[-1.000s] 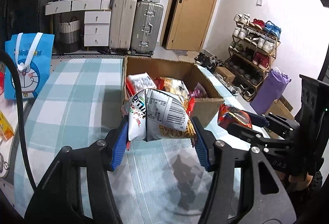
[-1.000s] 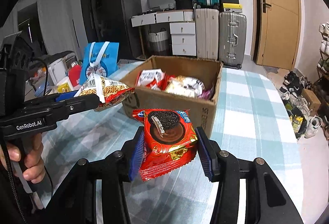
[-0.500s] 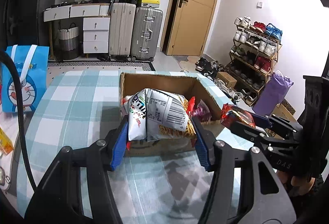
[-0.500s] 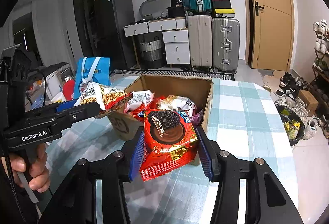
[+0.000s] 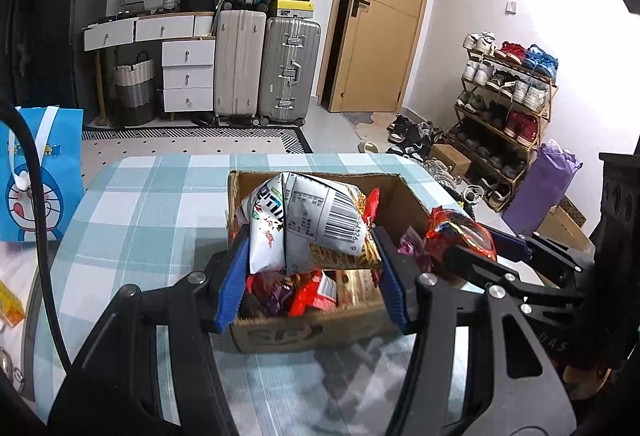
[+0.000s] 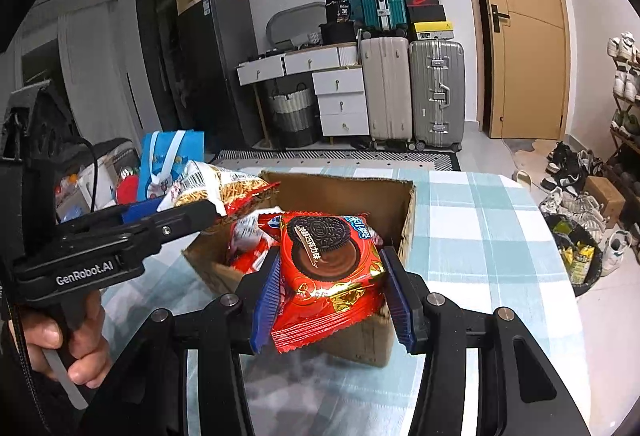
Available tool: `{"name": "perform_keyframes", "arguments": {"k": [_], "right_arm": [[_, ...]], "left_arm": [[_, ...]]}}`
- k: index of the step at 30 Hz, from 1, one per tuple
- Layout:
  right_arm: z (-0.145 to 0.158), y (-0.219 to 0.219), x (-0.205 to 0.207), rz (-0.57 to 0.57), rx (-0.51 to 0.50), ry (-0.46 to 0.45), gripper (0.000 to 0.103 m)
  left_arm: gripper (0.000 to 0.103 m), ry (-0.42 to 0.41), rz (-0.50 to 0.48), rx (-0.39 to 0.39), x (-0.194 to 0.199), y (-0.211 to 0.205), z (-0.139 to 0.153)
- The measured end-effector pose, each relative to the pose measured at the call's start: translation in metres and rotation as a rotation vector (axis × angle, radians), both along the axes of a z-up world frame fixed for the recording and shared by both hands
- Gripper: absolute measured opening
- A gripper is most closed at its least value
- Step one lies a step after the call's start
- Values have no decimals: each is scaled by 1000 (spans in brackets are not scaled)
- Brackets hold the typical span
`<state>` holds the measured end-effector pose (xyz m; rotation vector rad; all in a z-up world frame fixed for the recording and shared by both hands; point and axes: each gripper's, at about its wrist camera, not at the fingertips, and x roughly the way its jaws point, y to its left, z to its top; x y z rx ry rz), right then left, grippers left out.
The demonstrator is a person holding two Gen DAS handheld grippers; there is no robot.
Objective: Organize snacks
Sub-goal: 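Carry the noodle bag with the left gripper and Oreo pack with the right over the box, then open both grippers to drop the noodle bag and Oreo pack into the box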
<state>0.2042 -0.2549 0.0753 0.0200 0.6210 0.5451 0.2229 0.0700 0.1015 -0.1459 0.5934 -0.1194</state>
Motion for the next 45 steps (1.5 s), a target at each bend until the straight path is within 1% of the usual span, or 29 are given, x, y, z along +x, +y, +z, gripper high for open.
{"name": "perform_keyframes", "arguments": {"k": [8, 16, 25, 31, 38, 43, 45], "right_arm": [[-9, 5, 24, -20, 1, 11, 49], [-16, 13, 46, -10, 0, 26, 49], [-27, 22, 63, 8, -9, 40, 49], [-34, 26, 71, 20, -15, 43, 49], [-39, 34, 72, 35, -62, 28, 49], [-40, 35, 69, 47, -75, 21, 49], [-40, 35, 66, 51, -86, 18, 52]], "left_arm": [[55, 27, -9, 18, 36, -3, -13], [55, 45, -8, 39, 65, -5, -27], [55, 57, -7, 47, 83, -4, -38], [55, 58, -9, 73, 93, -8, -43], [55, 73, -29, 78, 106, -13, -50], [56, 82, -32, 81, 110, -15, -52], [57, 89, -43, 68, 109, -17, -50]]}}
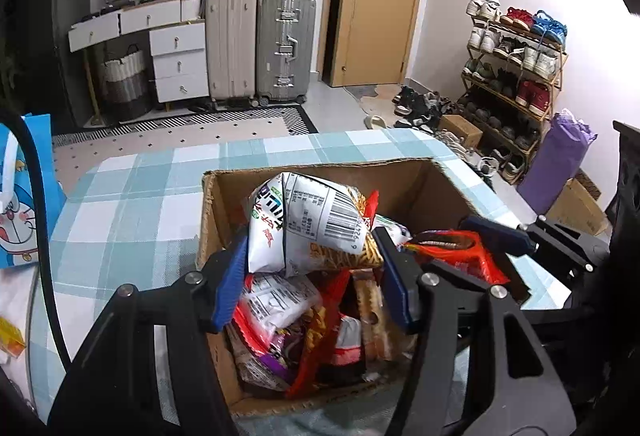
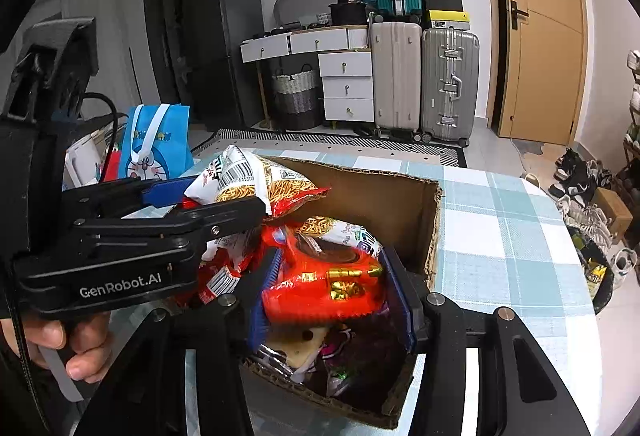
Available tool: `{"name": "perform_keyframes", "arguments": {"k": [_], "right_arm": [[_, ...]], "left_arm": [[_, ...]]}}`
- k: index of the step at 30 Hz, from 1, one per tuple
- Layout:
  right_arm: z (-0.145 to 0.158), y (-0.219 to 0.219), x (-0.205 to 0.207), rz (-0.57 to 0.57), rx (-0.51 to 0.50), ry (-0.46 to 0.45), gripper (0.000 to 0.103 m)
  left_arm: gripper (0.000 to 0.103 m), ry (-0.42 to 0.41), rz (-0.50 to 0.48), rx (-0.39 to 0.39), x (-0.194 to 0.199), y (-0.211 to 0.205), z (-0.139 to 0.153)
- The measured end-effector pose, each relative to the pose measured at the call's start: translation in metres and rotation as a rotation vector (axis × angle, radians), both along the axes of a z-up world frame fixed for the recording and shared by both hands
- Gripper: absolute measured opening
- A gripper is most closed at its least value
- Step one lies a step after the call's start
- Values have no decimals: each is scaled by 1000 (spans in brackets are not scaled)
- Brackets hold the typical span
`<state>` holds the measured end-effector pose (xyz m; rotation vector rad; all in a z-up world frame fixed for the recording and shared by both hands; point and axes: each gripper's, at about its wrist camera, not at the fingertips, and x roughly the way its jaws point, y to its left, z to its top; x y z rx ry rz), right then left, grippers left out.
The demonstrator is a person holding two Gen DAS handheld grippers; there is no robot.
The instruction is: Organize snacks
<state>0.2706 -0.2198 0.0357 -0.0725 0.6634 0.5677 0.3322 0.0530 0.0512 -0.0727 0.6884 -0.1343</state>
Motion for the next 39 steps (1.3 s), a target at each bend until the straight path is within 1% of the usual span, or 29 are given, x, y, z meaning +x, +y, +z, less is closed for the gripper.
{"name": "perform_keyframes", "arguments": {"k": [1, 2, 4, 5, 6, 7, 8, 9, 10, 11, 12, 14, 18, 24, 26, 32, 35, 37, 39], "right_arm": [[1, 0, -3, -1, -4, -7, 53], [3, -3, -6, -16, -3, -26, 56], [8, -6, -10, -31, -4, -47, 64], [10, -9, -13, -34, -6, -55, 73], [12, -12, -15, -40, -3, -61, 85], [15, -16, -18, -54, 5, -70, 90], [17, -20, -21, -66, 13, -77, 97], [20, -26, -24, -81, 28, -83, 102], [22, -29, -25, -91, 35, -85, 102], [23, -34, -29, -106, 46, -85, 102], [24, -38, -31, -111, 51, -82, 102], [24, -45, -36, -121, 52, -73, 102], [24, -57, -54, -116, 86, -66, 103], [30, -67, -80, -87, 121, -73, 103], [30, -67, -86, -80, 122, -69, 103], [23, -67, -107, -69, 129, -76, 103], [16, -66, -116, -47, 127, -76, 103], [14, -63, -118, -40, 112, -88, 103], [11, -61, -123, -29, 110, -97, 103]], "left_arm": [[57, 0, 0, -1, -1, -1, 1], [61, -8, 3, 5, -3, -2, 3], [69, -25, 15, 28, -10, -5, 8], [80, -34, 16, 35, -14, -6, 11], [85, -40, 17, 38, -22, -6, 14], [85, -48, 21, 42, -27, -6, 16], [87, -50, 19, 41, -33, -6, 19], [90, -50, 16, 37, -38, -5, 21], [91, -49, 17, 33, -44, -4, 23], [98, -57, 19, 28, -50, -3, 25], [102, -66, 27, 31, -56, 0, 27], [102, -84, 29, 32, -72, 2, 30], [102, -93, 38, 45, -97, 8, 33], [102, -119, 74, -4, -139, 24, 31], [102, -124, 89, -4, -149, 28, 30], [102, -130, 97, -9, -176, 39, 15], [102, -144, 123, -9, -188, 42, 6], [102, -165, 139, -12, -197, 44, 1], [102, -169, 153, -20, -202, 48, -5]]}}
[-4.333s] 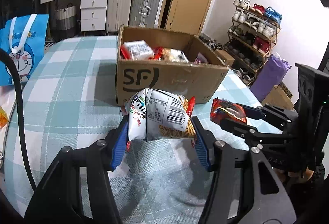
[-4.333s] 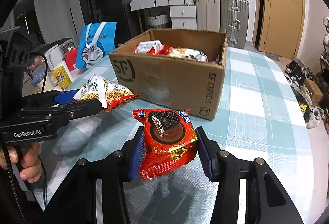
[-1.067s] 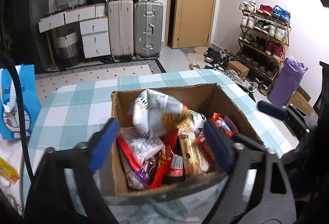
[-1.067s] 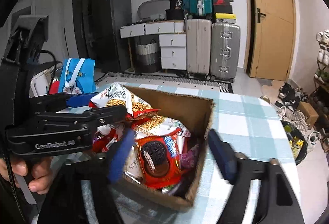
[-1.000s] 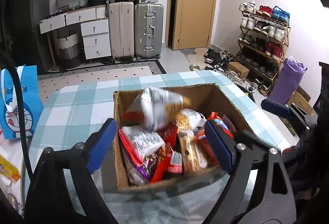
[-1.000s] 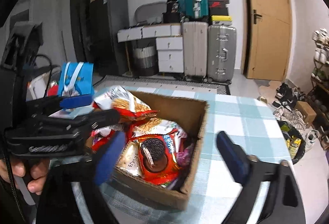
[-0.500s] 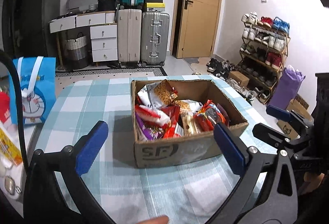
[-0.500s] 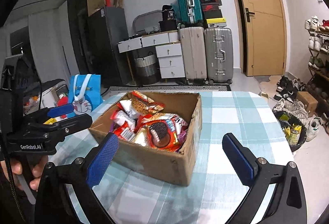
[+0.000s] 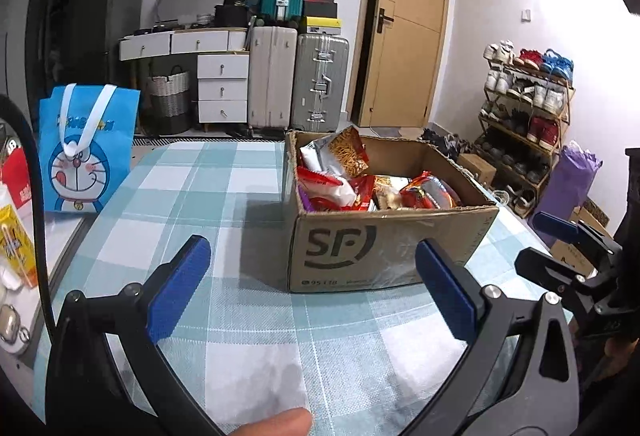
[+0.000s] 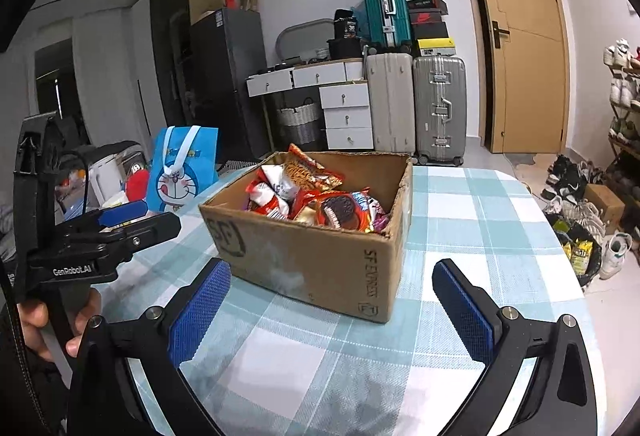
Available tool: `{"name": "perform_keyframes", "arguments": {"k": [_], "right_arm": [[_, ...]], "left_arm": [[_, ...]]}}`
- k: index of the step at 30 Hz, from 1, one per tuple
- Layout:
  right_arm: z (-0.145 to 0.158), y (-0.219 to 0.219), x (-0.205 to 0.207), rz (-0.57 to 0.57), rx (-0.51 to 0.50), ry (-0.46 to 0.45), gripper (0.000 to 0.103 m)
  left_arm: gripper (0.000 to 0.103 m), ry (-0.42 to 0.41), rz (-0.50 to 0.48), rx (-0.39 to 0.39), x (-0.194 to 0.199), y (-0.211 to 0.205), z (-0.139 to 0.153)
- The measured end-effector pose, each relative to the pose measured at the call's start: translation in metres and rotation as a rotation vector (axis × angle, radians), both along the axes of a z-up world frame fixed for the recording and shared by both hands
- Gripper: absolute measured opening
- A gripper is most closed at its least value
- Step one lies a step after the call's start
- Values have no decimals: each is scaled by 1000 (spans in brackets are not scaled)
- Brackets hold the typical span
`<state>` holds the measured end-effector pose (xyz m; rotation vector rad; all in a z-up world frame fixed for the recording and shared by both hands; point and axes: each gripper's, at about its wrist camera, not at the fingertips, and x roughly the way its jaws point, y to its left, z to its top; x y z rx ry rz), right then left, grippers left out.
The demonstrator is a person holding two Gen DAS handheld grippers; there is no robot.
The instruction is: Organize snacks
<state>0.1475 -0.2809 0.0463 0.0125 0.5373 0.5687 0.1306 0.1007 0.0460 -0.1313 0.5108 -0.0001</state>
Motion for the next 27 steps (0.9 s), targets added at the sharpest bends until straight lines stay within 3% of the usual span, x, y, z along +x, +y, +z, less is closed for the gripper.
{"name": "perform_keyframes", "arguments": {"k": [18, 27], "right_arm": [[-21, -8, -20, 9, 20, -79, 103], [-19, -12, -26, 0, 39, -118, 103]], "left_arm": [[102, -90, 30, 67, -12, -22, -18], [102, -42, 13, 72, -5, -23, -25]]}}
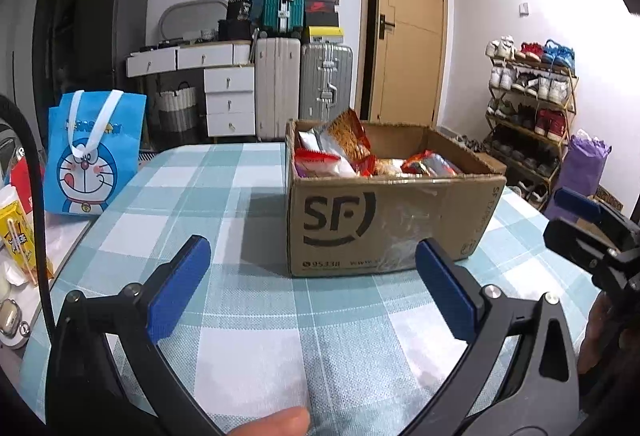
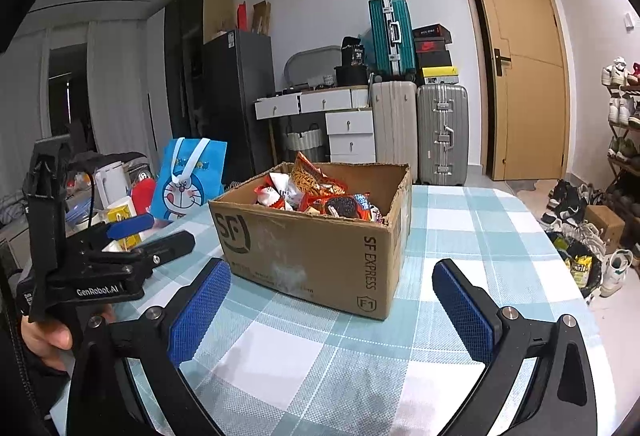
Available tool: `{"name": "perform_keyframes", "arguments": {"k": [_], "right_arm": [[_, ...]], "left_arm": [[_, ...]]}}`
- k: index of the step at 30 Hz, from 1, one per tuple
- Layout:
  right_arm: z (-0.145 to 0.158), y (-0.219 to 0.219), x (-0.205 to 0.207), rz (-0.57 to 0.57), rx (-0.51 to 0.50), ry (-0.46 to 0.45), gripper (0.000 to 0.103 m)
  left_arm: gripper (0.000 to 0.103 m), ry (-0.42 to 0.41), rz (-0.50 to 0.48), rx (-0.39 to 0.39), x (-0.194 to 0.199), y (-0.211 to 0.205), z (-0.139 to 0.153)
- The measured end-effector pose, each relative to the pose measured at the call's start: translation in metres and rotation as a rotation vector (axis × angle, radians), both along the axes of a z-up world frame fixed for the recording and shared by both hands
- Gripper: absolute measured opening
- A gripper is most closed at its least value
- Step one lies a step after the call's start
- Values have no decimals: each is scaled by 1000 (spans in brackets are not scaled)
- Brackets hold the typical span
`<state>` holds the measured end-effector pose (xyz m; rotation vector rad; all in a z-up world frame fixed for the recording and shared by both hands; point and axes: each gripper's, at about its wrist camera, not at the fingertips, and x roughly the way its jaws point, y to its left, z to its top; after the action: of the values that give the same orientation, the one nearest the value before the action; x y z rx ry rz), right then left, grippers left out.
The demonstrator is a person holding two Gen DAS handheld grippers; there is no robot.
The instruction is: Organize snacks
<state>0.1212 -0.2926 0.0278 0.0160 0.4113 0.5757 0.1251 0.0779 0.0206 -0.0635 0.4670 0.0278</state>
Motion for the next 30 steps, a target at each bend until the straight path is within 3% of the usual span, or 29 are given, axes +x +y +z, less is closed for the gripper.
{"name": "perform_keyframes", "arguments": {"k": [30], "right_arm": [[-1, -4, 0, -28, 17, 1, 103]], "left_arm": [[102, -10, -15, 7, 0, -5, -2]]}}
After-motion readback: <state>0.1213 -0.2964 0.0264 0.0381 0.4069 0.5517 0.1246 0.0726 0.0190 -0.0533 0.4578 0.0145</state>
